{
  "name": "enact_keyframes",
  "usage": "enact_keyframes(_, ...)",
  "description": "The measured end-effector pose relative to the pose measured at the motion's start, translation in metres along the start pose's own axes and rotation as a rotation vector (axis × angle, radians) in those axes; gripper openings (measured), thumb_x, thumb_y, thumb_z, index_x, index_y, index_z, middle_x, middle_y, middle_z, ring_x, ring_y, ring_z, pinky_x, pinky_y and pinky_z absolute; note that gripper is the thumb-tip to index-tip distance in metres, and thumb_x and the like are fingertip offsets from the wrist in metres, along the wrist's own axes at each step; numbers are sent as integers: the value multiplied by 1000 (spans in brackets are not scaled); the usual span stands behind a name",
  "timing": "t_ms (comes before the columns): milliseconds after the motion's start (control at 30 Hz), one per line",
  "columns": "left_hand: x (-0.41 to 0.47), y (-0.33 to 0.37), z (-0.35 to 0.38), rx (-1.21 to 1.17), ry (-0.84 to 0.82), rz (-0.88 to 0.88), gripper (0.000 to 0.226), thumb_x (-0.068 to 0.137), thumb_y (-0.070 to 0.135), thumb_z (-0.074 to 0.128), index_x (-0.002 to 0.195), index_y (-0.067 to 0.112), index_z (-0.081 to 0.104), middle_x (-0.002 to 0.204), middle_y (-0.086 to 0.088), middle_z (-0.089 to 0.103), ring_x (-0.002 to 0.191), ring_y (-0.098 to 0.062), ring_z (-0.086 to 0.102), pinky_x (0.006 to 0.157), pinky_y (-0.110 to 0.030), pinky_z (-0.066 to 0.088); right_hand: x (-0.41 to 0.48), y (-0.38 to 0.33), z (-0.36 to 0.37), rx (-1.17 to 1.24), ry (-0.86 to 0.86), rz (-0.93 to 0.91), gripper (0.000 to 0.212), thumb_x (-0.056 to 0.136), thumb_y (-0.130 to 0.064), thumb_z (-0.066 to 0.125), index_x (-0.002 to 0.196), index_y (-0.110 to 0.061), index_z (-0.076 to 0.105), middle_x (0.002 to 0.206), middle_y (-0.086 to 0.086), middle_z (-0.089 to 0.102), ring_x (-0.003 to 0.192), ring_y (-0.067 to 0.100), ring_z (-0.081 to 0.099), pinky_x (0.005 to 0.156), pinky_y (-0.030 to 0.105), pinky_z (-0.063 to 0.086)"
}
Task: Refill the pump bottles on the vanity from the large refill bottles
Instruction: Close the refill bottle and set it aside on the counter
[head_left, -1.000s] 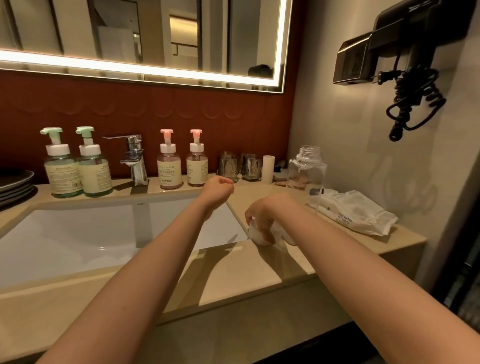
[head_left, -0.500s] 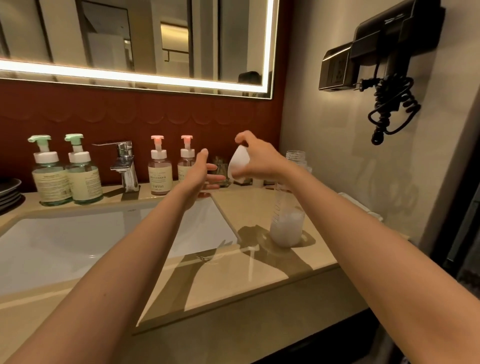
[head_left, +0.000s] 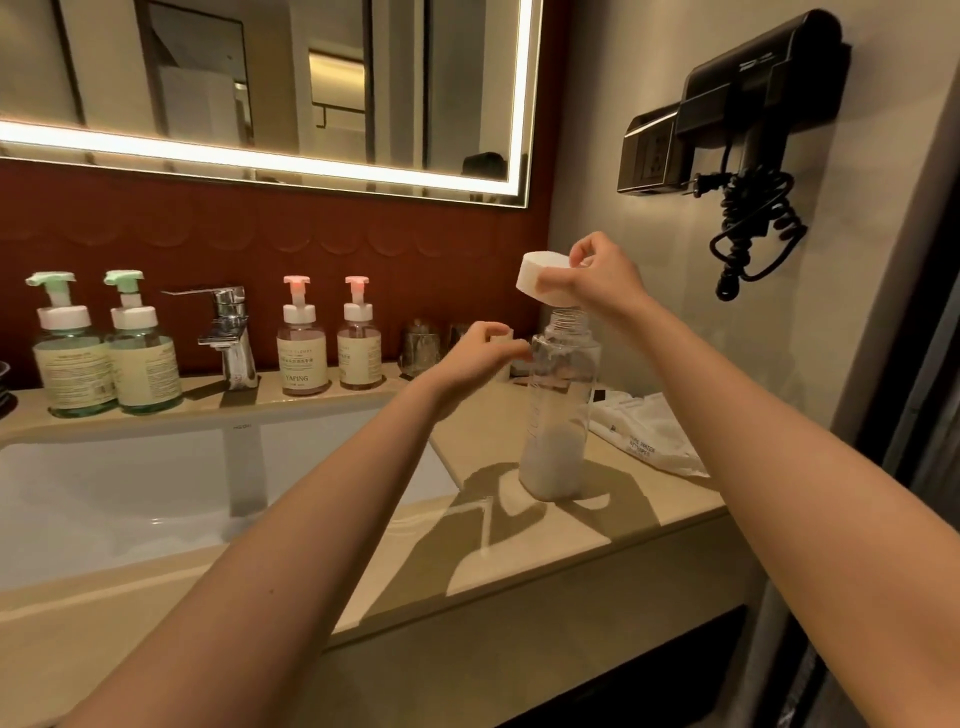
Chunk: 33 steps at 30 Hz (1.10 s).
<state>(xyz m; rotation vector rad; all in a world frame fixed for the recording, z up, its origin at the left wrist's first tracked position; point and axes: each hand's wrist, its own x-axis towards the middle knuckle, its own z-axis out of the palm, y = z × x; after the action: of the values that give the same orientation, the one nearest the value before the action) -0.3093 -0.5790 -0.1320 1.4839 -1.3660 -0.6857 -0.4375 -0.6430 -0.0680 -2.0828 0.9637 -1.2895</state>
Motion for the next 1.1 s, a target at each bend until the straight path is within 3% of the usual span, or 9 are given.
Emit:
enact_keyframes(100,3,-1,20,-7,-35,2,90,80,30,71,147,13,14,146,-12,32,127,-24,39,95,-31,33,0,8,-9,-43,-80,44,30,78,-20,69,90,-15,42,103,3,48,94,19,46,56,18,36)
enact_keyframes(200,8,-2,37,20,-10,55,105,71,29,79,147,12,8,149,-12,29,132,-27,37,104,-35,35,0,13,-11,-64,-168,85,30,78,-19,69,78,-20,39,105,5,49,97,21,48,58,20,39)
enact_keyframes(300,11,-5,47,14,42,109,91,69,20,82,139,10,24,138,-9,44,125,-24,46,98,-33,42,1,16,-9,-80,-212,96,30,77,-18,69,81,-20,40,106,6,49,97,20,48,62,22,44)
enact_keyframes(400,13,-9,43,105,163,143,76,67,25,83,128,12,39,124,-3,54,110,-17,53,92,-32,47,4,14,-8,-95,-253,77,30,78,-18,69,90,-17,42,104,4,48,97,20,48,63,21,45)
enact_keyframes(500,13,-15,31,151,242,147,73,68,28,82,126,12,40,116,-2,53,102,-15,51,86,-30,45,9,9,-6,-159,-311,58,36,79,-22,69,101,-15,43,107,3,48,98,19,49,68,23,46)
enact_keyframes(767,16,-27,10,124,270,117,72,71,25,81,127,14,37,127,-6,53,107,-18,50,86,-32,43,18,-7,25,-455,-391,-124,54,82,-40,65,127,-18,44,117,2,47,99,16,48,66,20,46)
enact_keyframes(833,16,-29,9,165,276,130,73,72,26,80,129,14,35,129,-6,52,109,-18,49,84,-31,41,20,-11,34,-605,-359,-194,52,83,-48,60,123,-16,51,115,3,53,95,16,51,67,21,44)
enact_keyframes(967,17,-28,6,185,231,116,80,72,27,79,134,14,29,133,-6,49,116,-21,49,84,-30,39,26,-13,45,-779,-281,-147,55,83,-67,46,95,-14,55,81,0,53,70,13,52,58,23,41)
enact_keyframes(1100,19,-28,4,207,203,92,84,73,28,79,137,15,25,135,-7,47,119,-23,48,85,-30,39,32,-14,43,-775,-329,-75,66,79,-73,44,102,-13,56,98,3,58,89,21,57,76,31,49)
